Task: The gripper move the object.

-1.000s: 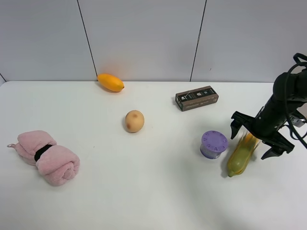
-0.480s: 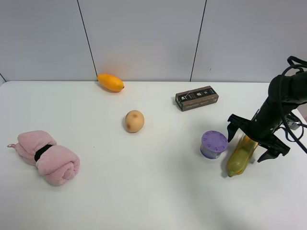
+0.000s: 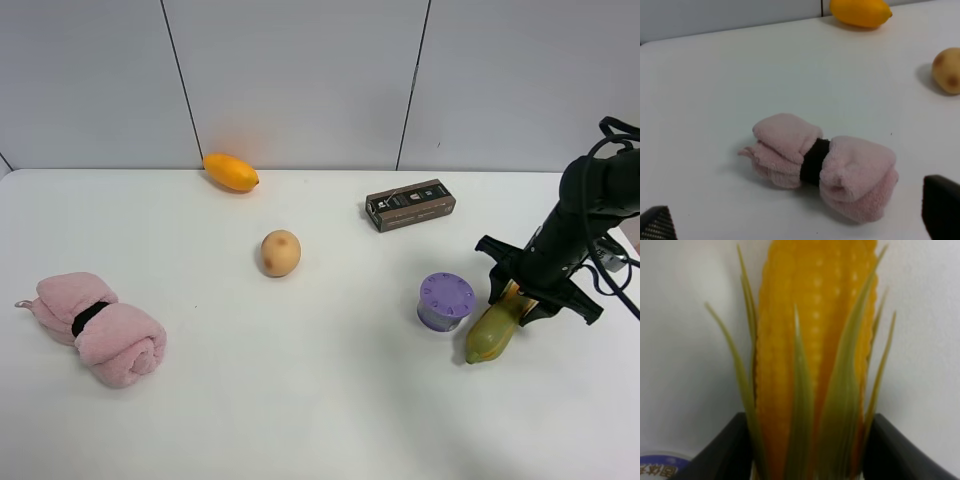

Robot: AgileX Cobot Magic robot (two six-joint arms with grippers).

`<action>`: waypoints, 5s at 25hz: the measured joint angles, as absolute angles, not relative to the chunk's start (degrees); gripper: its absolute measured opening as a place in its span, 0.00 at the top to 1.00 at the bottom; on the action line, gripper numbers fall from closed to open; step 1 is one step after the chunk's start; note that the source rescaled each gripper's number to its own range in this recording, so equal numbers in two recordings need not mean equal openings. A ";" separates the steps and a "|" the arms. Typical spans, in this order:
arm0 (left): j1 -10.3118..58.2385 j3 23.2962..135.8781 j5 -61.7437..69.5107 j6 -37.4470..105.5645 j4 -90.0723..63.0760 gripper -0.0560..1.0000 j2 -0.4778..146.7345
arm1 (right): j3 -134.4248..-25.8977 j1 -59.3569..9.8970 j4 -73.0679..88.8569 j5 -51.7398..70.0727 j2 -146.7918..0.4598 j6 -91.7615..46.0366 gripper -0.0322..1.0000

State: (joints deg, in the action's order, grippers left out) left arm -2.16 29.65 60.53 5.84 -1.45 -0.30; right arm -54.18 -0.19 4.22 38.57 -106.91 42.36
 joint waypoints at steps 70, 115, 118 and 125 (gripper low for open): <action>-2.16 29.65 60.53 5.84 -1.45 0.00 -0.30 | -79.06 -43.11 9.20 42.23 -116.40 -52.77 0.96; -2.16 29.65 60.53 5.84 -1.45 0.00 -0.30 | -79.26 -48.46 0.67 44.06 -102.58 -21.62 0.11; -2.16 29.65 60.53 5.84 -1.45 0.00 -0.30 | -79.26 -48.46 0.00 46.11 -96.22 -13.94 0.11; -2.16 29.65 60.53 5.84 -1.45 0.00 -0.30 | -79.26 -48.46 -4.53 51.08 -85.12 -6.65 0.11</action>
